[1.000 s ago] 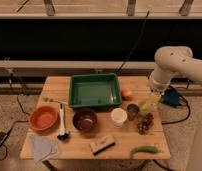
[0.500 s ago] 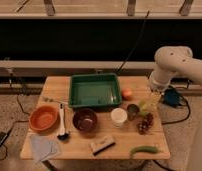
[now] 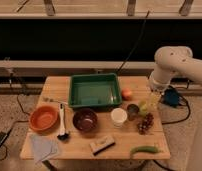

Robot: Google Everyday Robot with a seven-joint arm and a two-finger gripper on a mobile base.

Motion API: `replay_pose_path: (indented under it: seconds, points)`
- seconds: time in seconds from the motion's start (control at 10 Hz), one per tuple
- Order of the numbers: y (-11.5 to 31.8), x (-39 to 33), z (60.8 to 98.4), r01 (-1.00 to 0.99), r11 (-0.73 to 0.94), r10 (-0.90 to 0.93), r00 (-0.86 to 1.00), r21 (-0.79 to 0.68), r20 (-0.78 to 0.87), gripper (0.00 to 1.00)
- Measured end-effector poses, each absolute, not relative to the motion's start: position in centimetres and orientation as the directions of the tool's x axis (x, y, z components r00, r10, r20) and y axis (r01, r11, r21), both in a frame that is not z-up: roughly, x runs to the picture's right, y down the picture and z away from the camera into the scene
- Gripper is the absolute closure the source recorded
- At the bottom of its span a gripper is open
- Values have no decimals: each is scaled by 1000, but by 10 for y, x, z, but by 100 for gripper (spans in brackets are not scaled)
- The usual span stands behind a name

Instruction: Wipe tray with eraser

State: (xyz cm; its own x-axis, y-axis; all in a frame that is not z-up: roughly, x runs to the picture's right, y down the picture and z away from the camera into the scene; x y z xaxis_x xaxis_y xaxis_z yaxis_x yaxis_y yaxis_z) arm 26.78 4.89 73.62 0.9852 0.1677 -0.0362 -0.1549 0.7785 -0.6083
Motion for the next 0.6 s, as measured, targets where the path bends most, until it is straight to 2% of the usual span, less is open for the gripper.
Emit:
replay_pose_path:
  seconds: [0.2,0.6]
  points:
    - [50,267,737,-146,778,161,986,-611,-31,20]
    - [92,212,721,35,793,42,993,-608,112,20]
